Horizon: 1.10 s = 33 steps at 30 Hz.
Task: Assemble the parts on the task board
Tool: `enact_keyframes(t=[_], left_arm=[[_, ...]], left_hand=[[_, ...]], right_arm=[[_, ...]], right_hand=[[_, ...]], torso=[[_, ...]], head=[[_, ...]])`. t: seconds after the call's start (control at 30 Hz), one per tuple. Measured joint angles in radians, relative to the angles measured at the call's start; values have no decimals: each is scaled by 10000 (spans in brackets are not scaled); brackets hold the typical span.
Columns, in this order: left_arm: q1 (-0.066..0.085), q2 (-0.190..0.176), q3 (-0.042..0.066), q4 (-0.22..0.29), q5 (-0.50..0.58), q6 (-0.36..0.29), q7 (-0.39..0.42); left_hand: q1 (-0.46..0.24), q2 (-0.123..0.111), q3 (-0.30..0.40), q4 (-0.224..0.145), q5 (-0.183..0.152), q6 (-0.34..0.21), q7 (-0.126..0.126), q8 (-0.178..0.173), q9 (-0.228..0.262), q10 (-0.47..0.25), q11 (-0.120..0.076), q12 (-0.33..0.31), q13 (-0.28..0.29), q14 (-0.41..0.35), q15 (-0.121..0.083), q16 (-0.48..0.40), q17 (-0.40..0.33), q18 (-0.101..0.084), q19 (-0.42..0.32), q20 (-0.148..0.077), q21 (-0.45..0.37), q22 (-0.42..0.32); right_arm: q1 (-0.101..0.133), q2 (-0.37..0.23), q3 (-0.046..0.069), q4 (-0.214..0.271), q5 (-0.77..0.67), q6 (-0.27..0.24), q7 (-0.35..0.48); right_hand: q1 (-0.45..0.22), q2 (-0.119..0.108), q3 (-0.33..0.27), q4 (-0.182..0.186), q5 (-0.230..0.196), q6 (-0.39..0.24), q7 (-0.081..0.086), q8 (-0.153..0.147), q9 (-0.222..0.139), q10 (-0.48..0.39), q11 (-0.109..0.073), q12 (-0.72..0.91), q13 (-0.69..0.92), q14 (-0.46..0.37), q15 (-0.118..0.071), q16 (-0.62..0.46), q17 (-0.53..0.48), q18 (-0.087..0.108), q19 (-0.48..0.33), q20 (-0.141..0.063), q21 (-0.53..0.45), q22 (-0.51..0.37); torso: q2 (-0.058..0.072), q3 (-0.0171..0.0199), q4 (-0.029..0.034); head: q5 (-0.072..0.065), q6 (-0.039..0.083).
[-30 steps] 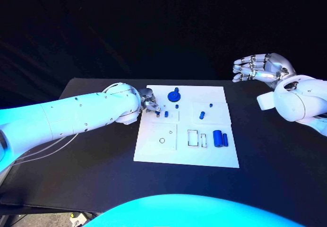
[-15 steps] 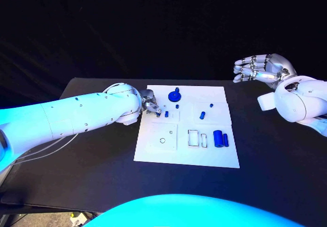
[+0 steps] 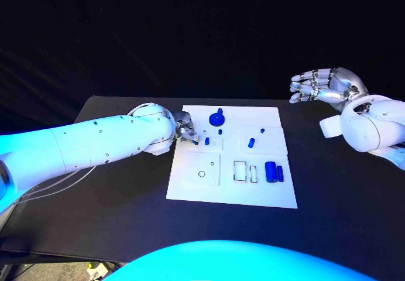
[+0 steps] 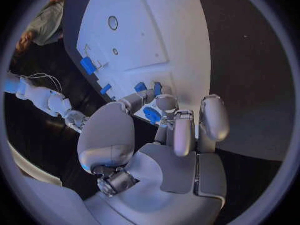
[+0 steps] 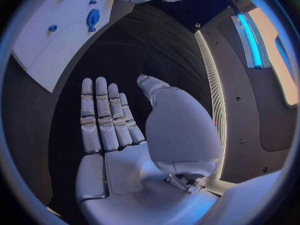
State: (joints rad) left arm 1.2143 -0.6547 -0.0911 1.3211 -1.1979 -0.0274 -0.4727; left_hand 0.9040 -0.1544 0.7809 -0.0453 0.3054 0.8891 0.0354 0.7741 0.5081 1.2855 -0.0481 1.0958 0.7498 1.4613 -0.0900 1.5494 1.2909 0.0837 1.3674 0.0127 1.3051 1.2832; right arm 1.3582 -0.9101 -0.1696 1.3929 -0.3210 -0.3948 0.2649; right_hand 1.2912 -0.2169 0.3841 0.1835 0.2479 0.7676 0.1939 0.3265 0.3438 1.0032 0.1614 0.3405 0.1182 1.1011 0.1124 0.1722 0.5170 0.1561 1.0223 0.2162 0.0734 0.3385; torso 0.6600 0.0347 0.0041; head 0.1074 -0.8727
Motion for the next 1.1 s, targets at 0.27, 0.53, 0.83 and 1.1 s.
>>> enact_keyframes(t=[0.27,0.53,0.83,1.1], left_arm=[[-7,0,0,-10,8,-27,-26],[-1,-4,7,-42,108,63,-35],[12,2,18,-87,248,245,-35],[0,36,7,-95,263,203,-26]], left_hand=[[-1,1,1,1,0,33,0,1,-1,3,0,79,150,-97,-91,0,0,0,34,-33,1,59],[-2,1,1,3,0,48,-13,1,-1,67,-2,80,216,-101,-101,0,1,0,35,-33,8,91],[-4,3,-69,371,-2,74,-34,105,164,82,9,232,357,-101,-101,0,2,0,36,-32,79,95],[-95,94,-263,565,-2,331,-104,337,297,351,-75,233,366,-99,-101,0,2,0,36,-33,80,96]], right_arm=[[-10,4,0,-6,4,3,3],[-17,5,0,-14,5,5,5],[-21,12,0,-19,6,8,6],[-23,15,0,-25,6,10,7]], right_hand=[[0,0,0,0,0,0,0,0,0,0,0,0,-4,0,0,0,-1,0,0,0,0,0],[0,0,0,0,0,0,0,0,-6,0,0,0,-12,0,0,0,-1,0,0,0,0,-9],[0,0,0,1,0,0,0,0,-7,0,0,0,-13,0,0,0,-1,-1,0,0,0,-9],[0,0,0,1,0,0,0,0,-7,0,0,0,-13,0,0,0,-1,0,0,0,0,-10]], torso=[[0,-6,-1],[0,-2,-6],[0,6,-9],[0,7,-11]], head=[[7,0],[-3,0],[2,0],[-23,0]])
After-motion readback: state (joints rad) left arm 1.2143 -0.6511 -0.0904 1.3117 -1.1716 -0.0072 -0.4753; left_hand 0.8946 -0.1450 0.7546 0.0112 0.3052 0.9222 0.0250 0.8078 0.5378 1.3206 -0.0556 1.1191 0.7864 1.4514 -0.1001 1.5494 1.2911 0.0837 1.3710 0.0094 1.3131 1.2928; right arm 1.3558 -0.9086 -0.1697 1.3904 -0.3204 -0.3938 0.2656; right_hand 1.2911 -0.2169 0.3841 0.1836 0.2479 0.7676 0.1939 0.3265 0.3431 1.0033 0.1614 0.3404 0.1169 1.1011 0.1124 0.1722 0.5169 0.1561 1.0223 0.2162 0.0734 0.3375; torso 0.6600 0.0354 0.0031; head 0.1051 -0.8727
